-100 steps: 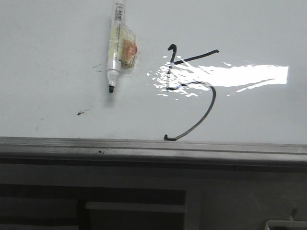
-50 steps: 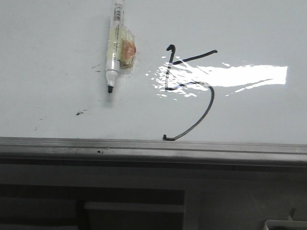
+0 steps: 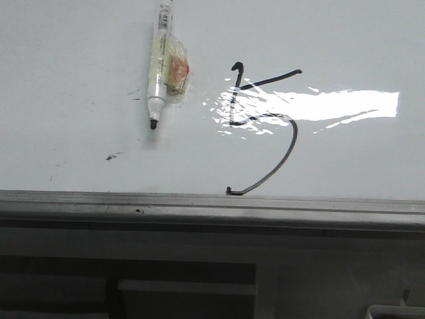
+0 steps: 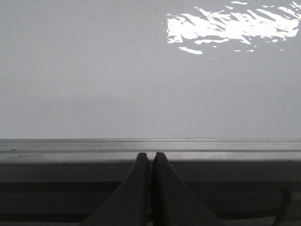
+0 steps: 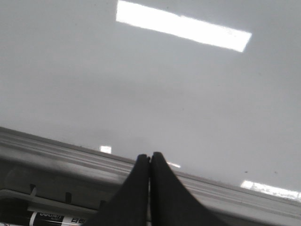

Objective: Write number 5 on whiteboard

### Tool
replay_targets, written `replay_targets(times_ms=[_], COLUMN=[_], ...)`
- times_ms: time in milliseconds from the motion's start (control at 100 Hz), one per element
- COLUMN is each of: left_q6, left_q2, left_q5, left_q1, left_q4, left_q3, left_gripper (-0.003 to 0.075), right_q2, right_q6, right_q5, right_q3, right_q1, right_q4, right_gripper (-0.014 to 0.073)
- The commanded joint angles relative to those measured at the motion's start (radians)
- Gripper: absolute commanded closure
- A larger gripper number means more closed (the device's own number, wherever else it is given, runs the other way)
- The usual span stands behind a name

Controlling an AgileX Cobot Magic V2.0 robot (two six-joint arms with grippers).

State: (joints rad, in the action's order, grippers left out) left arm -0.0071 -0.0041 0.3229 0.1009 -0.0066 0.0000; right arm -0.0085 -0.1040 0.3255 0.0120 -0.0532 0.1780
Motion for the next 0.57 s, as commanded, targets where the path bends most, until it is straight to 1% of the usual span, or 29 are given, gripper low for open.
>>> replay_targets(times_ms=[0, 560], left_q6=[-0.01, -0.01], left_q2=[-0.025, -0.025], left_q5=[-0.076, -0.076], left_q1=[-0.004, -0.004], left_q4=[-0.005, -0.005], left_q3=[0.023, 0.023], left_gripper=[0.0741, 0.0741], right_q2=[-0.018, -0.018], right_q6=[0.002, 0.002], right_q5=[-0.025, -0.019], right_q3=[0.022, 0.022], right_q1=[-0.005, -0.005], right_q4=[0.024, 0.024], right_gripper=[0.0638, 0.0637])
